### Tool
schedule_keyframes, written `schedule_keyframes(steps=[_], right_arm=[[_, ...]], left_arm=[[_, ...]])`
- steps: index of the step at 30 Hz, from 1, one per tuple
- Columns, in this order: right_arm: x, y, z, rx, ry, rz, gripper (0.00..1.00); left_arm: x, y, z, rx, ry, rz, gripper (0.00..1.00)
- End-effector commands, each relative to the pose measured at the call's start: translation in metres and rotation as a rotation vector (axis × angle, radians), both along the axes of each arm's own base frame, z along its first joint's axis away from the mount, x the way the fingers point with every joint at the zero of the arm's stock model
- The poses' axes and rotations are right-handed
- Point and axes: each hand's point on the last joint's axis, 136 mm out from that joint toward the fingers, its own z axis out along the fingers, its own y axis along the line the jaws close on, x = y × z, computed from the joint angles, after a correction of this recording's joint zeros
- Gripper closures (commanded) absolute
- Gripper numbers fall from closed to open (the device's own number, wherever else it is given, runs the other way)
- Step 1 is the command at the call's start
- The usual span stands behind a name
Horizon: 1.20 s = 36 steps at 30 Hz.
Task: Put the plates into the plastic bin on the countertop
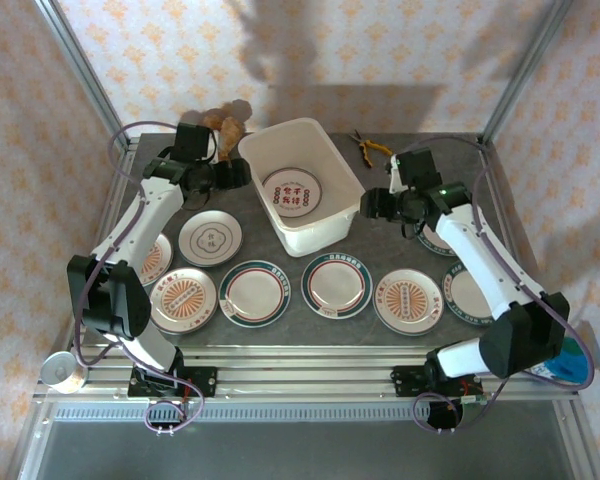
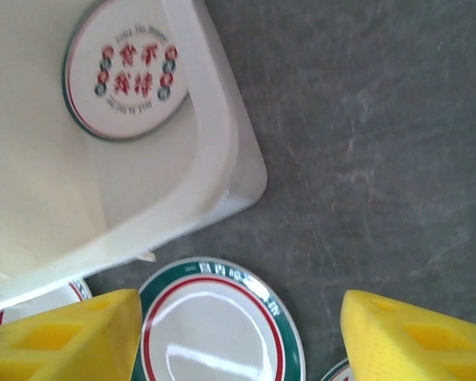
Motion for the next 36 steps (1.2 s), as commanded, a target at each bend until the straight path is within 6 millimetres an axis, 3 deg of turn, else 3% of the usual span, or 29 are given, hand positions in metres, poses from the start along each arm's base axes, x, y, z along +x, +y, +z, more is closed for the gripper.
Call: schedule_keyframes(steps=[1, 6, 10, 22, 36], right_arm=[[-0.015, 0.005, -0.033, 0.020, 0.117, 0.024, 0.37], [-0.023, 0.006, -0.077, 0.016, 0.244, -0.004, 0.45], [-0.032, 0.007, -0.101, 0.016, 0.327, -0.010, 0.49], [-0.044, 0.012, -0.150, -0.097, 0.435, -0.034, 0.56], [-0.049, 0.007, -0.179, -0.158, 0.475, -0.045, 0.56]], left_arm=[[0.006, -0.002, 0.011, -0.002, -0.028, 0.000, 0.11], [0.005, -0.002, 0.015, 0.000, -0.031, 0.002, 0.12], [0.003, -0.004, 0.015, -0.001, -0.040, -0.011, 0.12], [0.004, -0.008, 0.006, -0.006, -0.032, -0.036, 0.11], [0.004, -0.006, 0.005, 0.030, -0.018, -0.060, 0.11]])
